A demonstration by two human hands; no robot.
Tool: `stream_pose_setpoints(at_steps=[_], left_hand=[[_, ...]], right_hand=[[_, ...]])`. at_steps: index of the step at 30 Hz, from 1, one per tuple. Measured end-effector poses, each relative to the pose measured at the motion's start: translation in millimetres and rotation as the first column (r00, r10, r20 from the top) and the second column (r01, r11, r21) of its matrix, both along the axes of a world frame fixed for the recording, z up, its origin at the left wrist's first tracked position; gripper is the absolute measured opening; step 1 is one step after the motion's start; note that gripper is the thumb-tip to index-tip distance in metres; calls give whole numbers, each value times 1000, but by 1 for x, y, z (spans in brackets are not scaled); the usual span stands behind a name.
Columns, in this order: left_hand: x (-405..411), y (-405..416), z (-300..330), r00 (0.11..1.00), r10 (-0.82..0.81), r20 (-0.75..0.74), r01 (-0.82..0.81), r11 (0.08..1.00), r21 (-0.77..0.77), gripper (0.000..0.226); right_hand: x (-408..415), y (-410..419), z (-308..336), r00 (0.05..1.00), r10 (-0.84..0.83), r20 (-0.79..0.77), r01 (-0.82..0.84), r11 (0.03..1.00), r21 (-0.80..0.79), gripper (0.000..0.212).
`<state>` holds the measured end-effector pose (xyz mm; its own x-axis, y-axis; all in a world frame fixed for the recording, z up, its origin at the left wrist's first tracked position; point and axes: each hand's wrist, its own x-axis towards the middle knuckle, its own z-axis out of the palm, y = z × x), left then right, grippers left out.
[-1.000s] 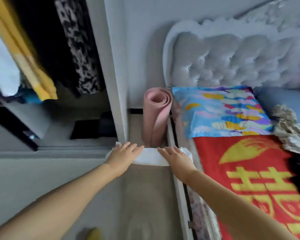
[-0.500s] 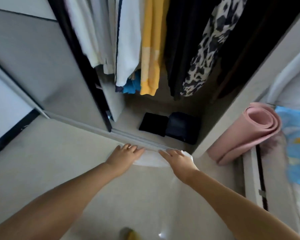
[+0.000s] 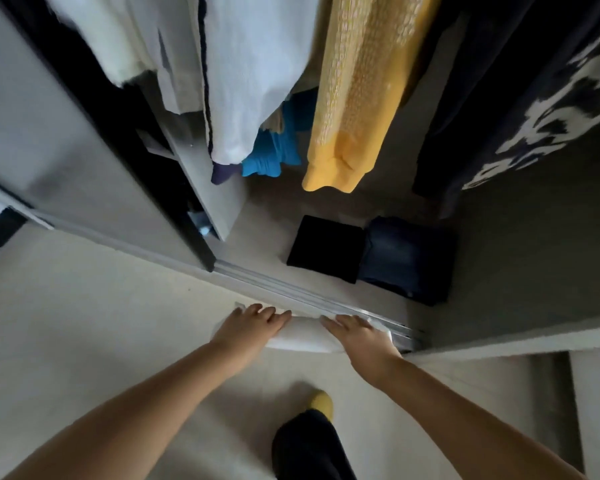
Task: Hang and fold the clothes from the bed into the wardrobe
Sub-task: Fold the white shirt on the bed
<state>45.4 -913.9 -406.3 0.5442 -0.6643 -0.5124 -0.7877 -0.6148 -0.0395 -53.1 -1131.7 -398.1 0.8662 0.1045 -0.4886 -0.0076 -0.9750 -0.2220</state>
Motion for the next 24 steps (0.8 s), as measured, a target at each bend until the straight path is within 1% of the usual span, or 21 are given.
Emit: stream_pose_setpoints(at_steps=[3,4,6,7,10,12,13,14,15,16,17,18,21,23,24], left_hand=[[60,-27,-53,999,-9,33,9,1000,-18,81],[80,-35,-70,997,-16,72,20,999,-47,81],[121,-52,-102,978,-17,210,47,990,-136,79],[141,-59,-117,960,-13,278,64,983,-174,79],[202,-94,-157,933,0,361,102,959,-264,79],[238,-119,-181,929,38,369,79,952,-297,70],[256,-131,-200,926,53,374,68,951,-302,66],[272,-144,-218,918,69,391,71,941,-331,65],[285,-153,-234,915,84,394,72,928,-365,67],[294,-159,-253,913,105,395,71,911,-407,69],[304,-168,-282,911,101,399,75,912,-403,71],[310,-175,-309,916,95,390,54,933,-355,73],[301,-184,-394,973,80,216,-33,977,-211,78],[283,-186,-442,986,66,150,-34,977,-212,77],[277,-186,-459,987,79,138,-44,969,-242,77]], right_hand=[[64,-25,-53,1000,1,9,0,998,-69,85],[86,-33,-70,1000,2,24,1,996,-87,85],[131,-50,-106,997,23,72,-10,984,-176,82],[154,-58,-123,993,40,111,-16,976,-215,80],[217,-87,-164,968,60,244,15,956,-294,74],[251,-107,-185,903,123,412,47,924,-378,67],[266,-118,-202,871,112,478,98,914,-393,66],[279,-127,-222,873,75,481,131,915,-381,68],[289,-134,-239,899,29,437,141,926,-350,70],[296,-138,-257,924,-1,383,147,924,-353,72],[303,-145,-281,931,-28,365,172,914,-368,73],[306,-149,-304,933,-47,356,193,901,-388,74],[290,-154,-371,959,-88,270,193,900,-390,75],[268,-149,-410,973,-118,199,192,892,-409,83],[257,-145,-424,972,-131,195,202,888,-413,86]])
